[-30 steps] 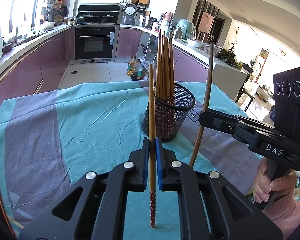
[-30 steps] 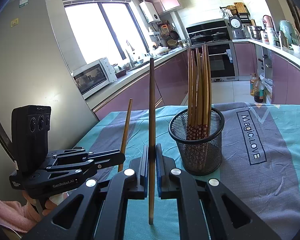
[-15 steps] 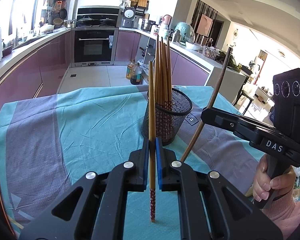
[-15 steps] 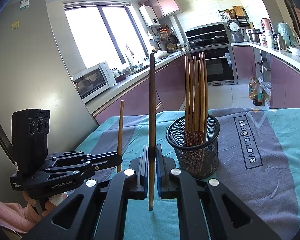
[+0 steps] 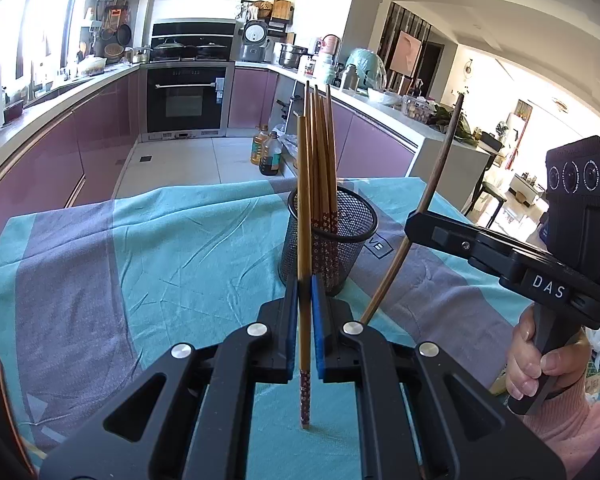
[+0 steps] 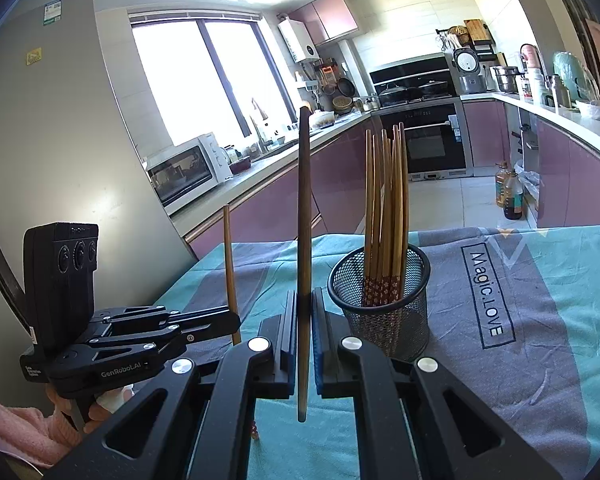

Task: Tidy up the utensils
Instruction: 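Carry the upright chopstick over the mesh cup with the left tool while the right tool holds its own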

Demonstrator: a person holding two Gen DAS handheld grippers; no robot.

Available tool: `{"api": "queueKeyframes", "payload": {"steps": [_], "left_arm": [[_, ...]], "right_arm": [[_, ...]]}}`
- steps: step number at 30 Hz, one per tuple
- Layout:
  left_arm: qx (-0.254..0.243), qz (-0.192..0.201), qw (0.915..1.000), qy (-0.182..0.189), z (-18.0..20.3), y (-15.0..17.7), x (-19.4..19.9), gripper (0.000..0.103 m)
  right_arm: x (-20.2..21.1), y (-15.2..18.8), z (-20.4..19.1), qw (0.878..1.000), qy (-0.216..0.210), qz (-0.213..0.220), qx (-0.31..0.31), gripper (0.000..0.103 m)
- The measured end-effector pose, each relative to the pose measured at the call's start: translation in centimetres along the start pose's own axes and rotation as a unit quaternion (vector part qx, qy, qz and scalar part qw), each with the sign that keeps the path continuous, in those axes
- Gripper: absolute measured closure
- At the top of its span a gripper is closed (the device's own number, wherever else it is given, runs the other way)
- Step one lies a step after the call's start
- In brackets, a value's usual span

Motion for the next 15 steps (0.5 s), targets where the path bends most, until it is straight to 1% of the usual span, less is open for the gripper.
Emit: {"api": "queueKeyframes", "payload": {"steps": [15], "left_arm": [[-0.01, 0.009, 0.9999, 0.002, 0.2, -0.44, 0.04, 0.096]], "right_arm": [[0.7, -0.9, 0.01, 1.0, 0.003, 0.012, 0.007, 0.097]]}}
Point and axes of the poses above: each gripper's, at about its wrist camera, not at the fingertips, and x roughly against the way its jaws point, z to its right, y to its underside, the point moved 6 cm from there along -x, roughly the way its jaws point, and after that the axes turned 12 degrees about z, right-handed, at the moved point
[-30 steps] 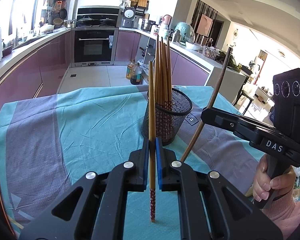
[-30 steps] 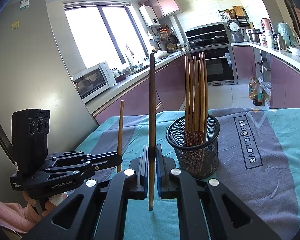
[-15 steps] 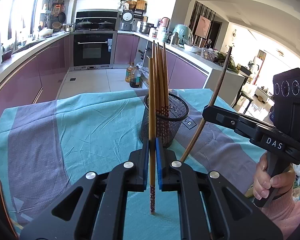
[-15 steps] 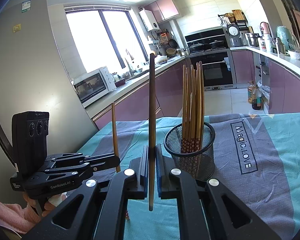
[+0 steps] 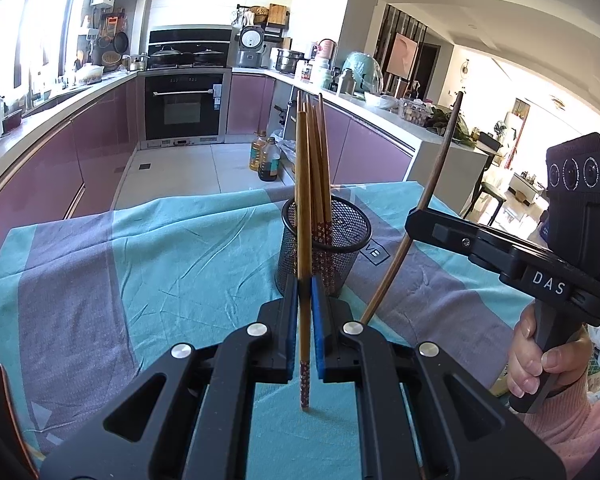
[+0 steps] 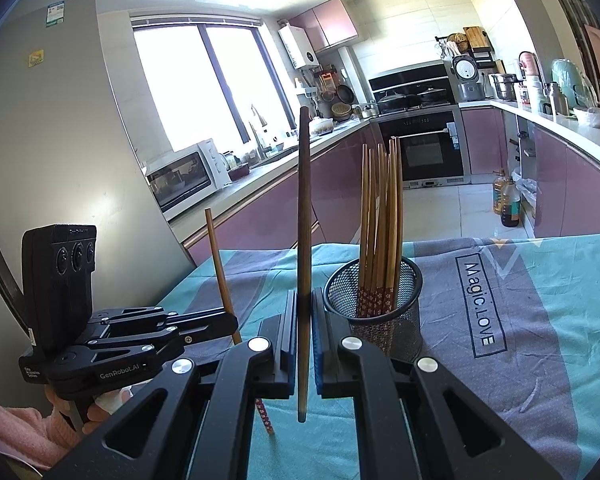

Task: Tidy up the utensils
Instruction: 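Carry the upright chopstick over the mesh cup with the left tool while the right tool holds its own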

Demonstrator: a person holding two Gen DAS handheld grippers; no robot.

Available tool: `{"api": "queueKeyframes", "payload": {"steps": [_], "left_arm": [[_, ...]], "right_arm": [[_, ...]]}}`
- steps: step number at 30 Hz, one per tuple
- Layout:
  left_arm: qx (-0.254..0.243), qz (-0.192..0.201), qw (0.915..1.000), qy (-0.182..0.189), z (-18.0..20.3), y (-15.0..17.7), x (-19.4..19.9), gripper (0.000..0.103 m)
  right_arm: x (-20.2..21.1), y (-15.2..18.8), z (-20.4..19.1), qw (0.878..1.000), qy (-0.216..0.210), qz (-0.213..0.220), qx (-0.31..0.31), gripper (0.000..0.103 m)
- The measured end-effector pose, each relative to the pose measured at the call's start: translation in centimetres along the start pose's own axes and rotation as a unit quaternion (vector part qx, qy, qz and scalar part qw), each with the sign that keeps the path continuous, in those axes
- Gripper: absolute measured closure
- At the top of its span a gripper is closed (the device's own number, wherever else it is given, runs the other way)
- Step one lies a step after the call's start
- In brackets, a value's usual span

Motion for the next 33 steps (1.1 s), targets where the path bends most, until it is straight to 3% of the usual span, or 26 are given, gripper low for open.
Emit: {"api": "queueKeyframes", "payload": {"steps": [33], "left_arm": [[-0.011, 0.023, 0.9996, 0.009, 0.5, -1.6, 0.5, 0.096]], "right_arm": [[-0.1, -1.9, 0.8, 1.0, 0.008, 0.02, 0.012, 0.097]]}}
Point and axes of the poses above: each gripper's, at about its wrist camera, not at the fingertips, and x roughly against the way its jaws point, z to its right, y to its underside, the point moved 6 cm from there along -x, roughly the way its jaws point, and after that the axes turned 12 degrees about z, right-handed, at the moved point
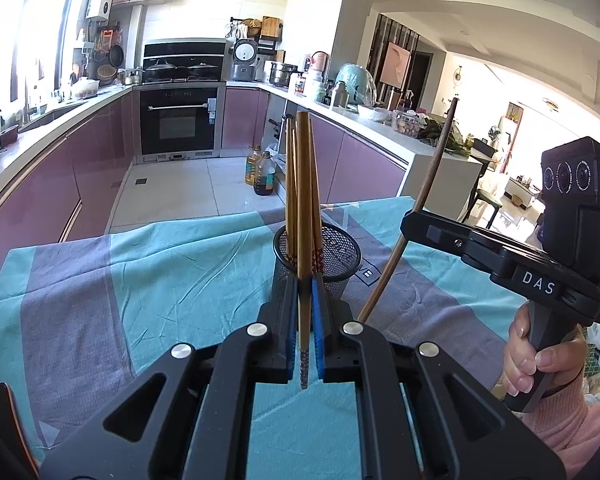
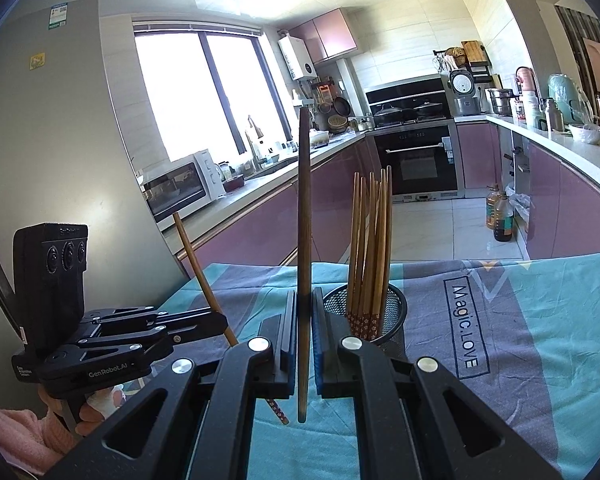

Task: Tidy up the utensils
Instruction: 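Carry the upright chopstick over the mesh cup with the left tool while the right tool holds its own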

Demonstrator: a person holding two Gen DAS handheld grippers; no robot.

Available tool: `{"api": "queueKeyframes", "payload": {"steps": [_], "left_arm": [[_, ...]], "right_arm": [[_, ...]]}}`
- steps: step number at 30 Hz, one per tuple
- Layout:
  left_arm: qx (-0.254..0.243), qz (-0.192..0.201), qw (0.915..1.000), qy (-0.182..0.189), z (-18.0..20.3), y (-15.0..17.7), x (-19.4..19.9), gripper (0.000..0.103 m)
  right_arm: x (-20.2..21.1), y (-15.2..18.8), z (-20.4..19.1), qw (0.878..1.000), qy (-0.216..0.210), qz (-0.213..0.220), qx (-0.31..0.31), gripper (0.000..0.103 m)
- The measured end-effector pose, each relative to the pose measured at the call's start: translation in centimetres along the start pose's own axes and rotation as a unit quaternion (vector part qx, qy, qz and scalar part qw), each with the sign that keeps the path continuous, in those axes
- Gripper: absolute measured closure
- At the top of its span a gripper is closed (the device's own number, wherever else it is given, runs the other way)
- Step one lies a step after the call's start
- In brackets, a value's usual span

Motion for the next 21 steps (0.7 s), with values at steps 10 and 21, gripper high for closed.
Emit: {"api": "queueKeyframes", "payload": {"steps": [10, 21], "left_arm": [[-0.007, 0.006, 1.0, 0.003, 0.3, -0.3, 0.6, 0.096], [-0.006, 0.014, 0.9999, 0.006, 0.5, -1.3, 0.5, 0.096]], "right_arm": [[-0.3, -0.4, 0.3, 1.0, 0.0, 0.003, -0.002, 0.097], [-0.4, -1.2, 0.3, 1.0, 0.001, 0.013, 0.003, 0.097]]}}
Point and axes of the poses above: each gripper's, at about its wrist camera, not at the fingertips, and x roughly against the way its jaws point, z to its right, y to its underside, the point moved 6 cm from there along -x, roughly the way its jaws point, and after that the axes turned 12 degrees about z, right-handed, at the moved point
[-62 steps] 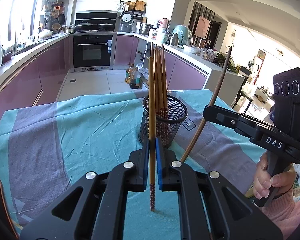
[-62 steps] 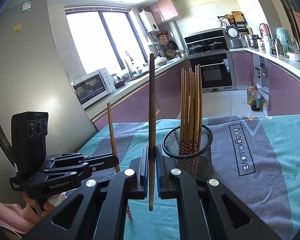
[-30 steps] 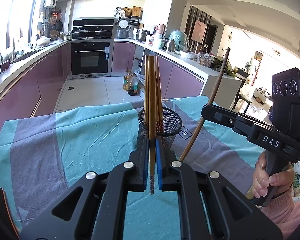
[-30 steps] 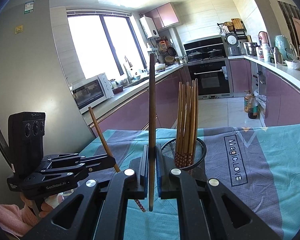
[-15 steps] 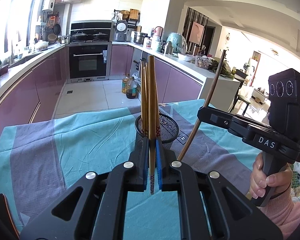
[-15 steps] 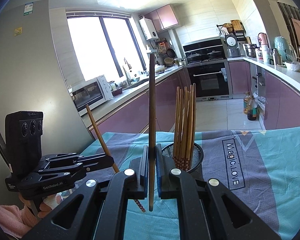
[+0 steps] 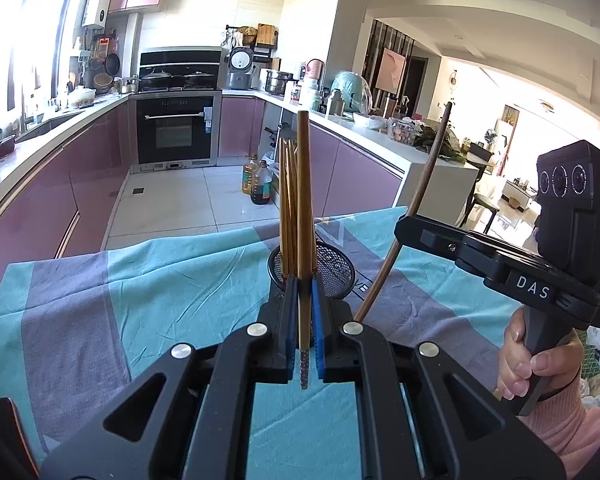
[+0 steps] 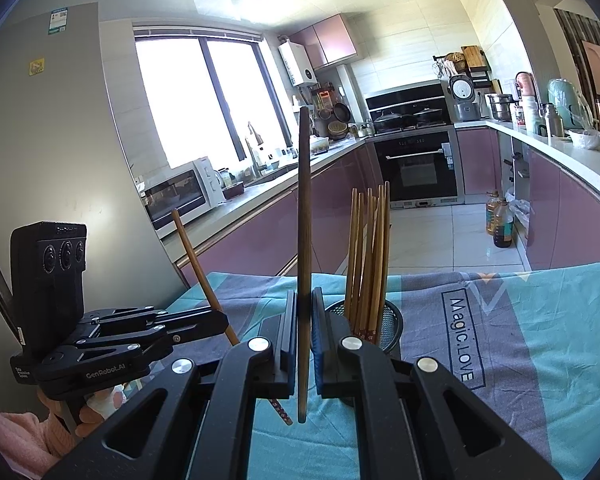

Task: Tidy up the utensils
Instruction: 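Carry the upright chopstick over the mesh cup with the left tool while the right tool holds its own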

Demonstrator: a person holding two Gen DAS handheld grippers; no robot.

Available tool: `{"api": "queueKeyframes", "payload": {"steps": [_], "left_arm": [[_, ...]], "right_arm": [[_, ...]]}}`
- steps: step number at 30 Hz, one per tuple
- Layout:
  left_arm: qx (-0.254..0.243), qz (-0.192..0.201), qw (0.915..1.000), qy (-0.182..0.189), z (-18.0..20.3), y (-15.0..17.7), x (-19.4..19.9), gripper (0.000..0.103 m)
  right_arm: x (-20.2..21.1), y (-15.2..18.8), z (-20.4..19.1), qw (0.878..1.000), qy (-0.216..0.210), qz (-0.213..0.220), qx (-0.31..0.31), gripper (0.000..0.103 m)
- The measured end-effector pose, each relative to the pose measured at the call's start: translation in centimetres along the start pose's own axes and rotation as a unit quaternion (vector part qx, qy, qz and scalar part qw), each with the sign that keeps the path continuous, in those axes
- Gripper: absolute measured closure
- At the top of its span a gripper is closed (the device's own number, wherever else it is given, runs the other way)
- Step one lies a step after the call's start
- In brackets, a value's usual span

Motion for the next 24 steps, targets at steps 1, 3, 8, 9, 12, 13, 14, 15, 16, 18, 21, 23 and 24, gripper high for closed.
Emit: {"api": "queueKeyframes", "payload": {"steps": [1, 3, 8, 9, 12, 13, 14, 15, 16, 18, 21, 23, 24], "left_arm": [[-0.001, 0.001, 1.0, 0.0, 0.0, -0.1, 0.0, 0.096], [-0.003, 0.004, 1.0, 0.0, 0.0, -0.3, 0.0, 0.096], [-0.005, 0.01, 0.9999, -0.001, 0.2, -0.8, 0.1, 0.096], [-0.006, 0.011, 0.9999, -0.001, 0.2, -0.9, 0.2, 0.096], [-0.008, 0.014, 0.9999, 0.0, 0.5, -0.9, 0.3, 0.096], [-0.009, 0.016, 0.9998, 0.0, 0.6, -1.0, 0.4, 0.096], [-0.009, 0.017, 0.9998, 0.0, 0.6, -1.0, 0.4, 0.096], [-0.01, 0.018, 0.9998, 0.001, 0.6, -1.1, 0.4, 0.096], [-0.01, 0.019, 0.9998, 0.001, 0.7, -1.2, 0.4, 0.096], [-0.012, 0.022, 0.9997, 0.0, 0.7, -1.6, 0.4, 0.096], [-0.014, 0.028, 0.9995, 0.0, 0.8, -1.8, 0.7, 0.096], [-0.016, 0.032, 0.9994, 0.0, 0.9, -2.0, 0.8, 0.096], [-0.016, 0.033, 0.9993, 0.0, 1.0, -2.1, 0.7, 0.096]], "right_arm": [[0.0, -0.1, 0.0, 1.0, 0.0, 0.001, 0.001, 0.097], [0.0, -0.2, -0.1, 1.0, -0.001, 0.002, 0.002, 0.097], [0.0, -0.5, -0.2, 1.0, -0.001, 0.005, 0.005, 0.097], [0.0, -0.6, -0.2, 1.0, -0.001, 0.006, 0.006, 0.097], [0.1, -0.9, -0.2, 1.0, -0.001, 0.009, 0.008, 0.097], [0.1, -1.0, -0.3, 1.0, -0.001, 0.01, 0.008, 0.097], [0.0, -1.1, -0.3, 1.0, -0.001, 0.01, 0.009, 0.097], [0.0, -1.2, -0.3, 1.0, 0.0, 0.011, 0.009, 0.097], [0.0, -1.3, -0.3, 1.0, 0.0, 0.012, 0.009, 0.097], [0.0, -1.5, -0.4, 1.0, 0.0, 0.014, 0.011, 0.097], [0.1, -1.8, -0.5, 1.0, 0.0, 0.018, 0.014, 0.097], [0.2, -2.0, -0.5, 1.0, 0.0, 0.02, 0.014, 0.097], [0.2, -2.1, -0.4, 1.0, 0.0, 0.021, 0.015, 0.097]]}}
Point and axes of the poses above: each gripper's, at about its wrist camera, not at the fingertips, and x roughly against the way its jaws point, z to its right, y to its underside, the point moved 6 cm from there along -x, roughly the way its jaws point, and after that the axes turned 12 degrees about z, right-handed, at the moved point
